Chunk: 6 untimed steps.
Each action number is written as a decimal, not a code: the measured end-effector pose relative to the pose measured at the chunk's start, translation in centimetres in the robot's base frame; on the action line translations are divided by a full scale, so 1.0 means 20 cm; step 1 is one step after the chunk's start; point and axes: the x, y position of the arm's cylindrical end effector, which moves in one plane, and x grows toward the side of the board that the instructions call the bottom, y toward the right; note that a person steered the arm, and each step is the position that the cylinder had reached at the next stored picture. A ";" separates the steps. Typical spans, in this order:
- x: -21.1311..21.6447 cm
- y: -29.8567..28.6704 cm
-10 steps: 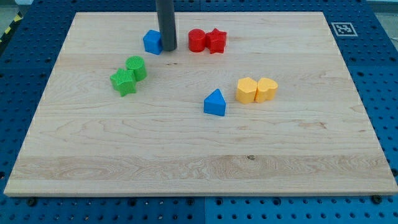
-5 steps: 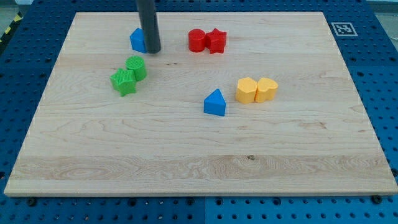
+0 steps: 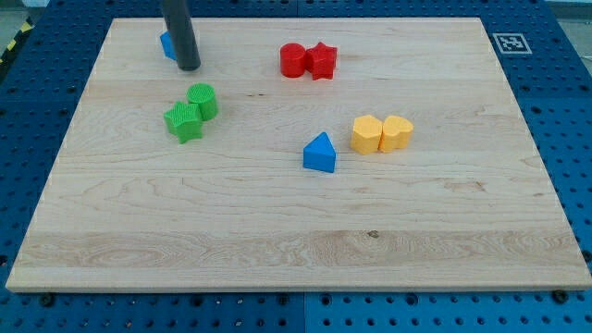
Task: Move the blue cube to the top left of the board
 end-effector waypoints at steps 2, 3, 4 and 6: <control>-0.17 -0.03; -0.17 -0.03; -0.21 -0.03; -0.24 -0.04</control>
